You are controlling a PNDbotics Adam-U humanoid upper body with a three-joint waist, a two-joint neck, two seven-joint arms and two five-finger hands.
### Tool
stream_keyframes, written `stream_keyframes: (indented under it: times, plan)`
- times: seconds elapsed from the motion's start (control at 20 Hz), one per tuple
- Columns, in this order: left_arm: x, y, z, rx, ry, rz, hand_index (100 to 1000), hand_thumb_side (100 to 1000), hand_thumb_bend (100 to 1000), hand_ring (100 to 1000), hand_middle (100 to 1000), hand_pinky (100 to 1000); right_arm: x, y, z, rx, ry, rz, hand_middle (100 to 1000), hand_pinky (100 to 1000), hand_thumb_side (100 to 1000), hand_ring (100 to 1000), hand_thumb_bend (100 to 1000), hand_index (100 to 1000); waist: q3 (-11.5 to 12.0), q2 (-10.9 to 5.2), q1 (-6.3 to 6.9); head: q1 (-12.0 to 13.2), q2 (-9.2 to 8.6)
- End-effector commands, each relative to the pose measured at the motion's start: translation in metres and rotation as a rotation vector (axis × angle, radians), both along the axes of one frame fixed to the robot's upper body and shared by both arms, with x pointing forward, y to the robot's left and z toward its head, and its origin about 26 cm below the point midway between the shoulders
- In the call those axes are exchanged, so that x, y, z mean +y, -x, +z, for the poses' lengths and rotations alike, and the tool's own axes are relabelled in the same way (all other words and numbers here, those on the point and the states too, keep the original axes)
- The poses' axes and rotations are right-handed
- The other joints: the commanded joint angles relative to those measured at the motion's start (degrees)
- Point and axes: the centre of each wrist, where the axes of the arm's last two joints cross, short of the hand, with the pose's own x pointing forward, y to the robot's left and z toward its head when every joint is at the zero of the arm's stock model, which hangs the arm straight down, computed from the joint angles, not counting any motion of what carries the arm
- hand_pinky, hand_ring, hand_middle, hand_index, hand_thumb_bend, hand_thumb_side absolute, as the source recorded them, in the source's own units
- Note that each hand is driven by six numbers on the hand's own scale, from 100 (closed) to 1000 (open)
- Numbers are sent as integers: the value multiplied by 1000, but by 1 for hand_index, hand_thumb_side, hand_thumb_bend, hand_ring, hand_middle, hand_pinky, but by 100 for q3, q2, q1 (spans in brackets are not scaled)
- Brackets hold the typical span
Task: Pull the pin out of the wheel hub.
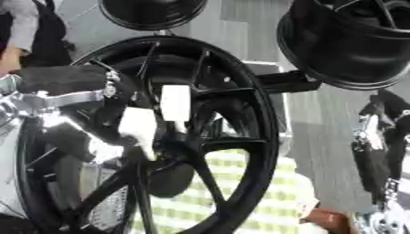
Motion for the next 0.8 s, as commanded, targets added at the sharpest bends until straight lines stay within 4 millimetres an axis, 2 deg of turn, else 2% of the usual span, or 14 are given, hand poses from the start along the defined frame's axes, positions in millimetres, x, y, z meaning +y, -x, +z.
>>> stream_keyframes:
  times: [0.05,0.45,0.6,0.8]
  plan:
    - [10,1,15,-70,46,9,429,246,100,349,305,472,-1,1,6,-22,2,1,699,685,648,812,100,791,3,-122,12,-30,-81]
    - [49,2,60,-221,269,43,422,262,100,333,292,479,-5,2,5,-23,14,-14,699,686,644,812,100,790,60,-150,35,-122,-67]
    - [70,5,74,-271,361,90,424,273,100,332,291,484,-7,2,6,-28,21,-26,699,687,642,812,100,790,94,-151,26,-153,-71]
    - [104,10,82,-334,475,218,427,286,100,330,290,490,-10,2,7,-38,27,-41,698,688,641,811,100,790,143,-138,-3,-207,-91]
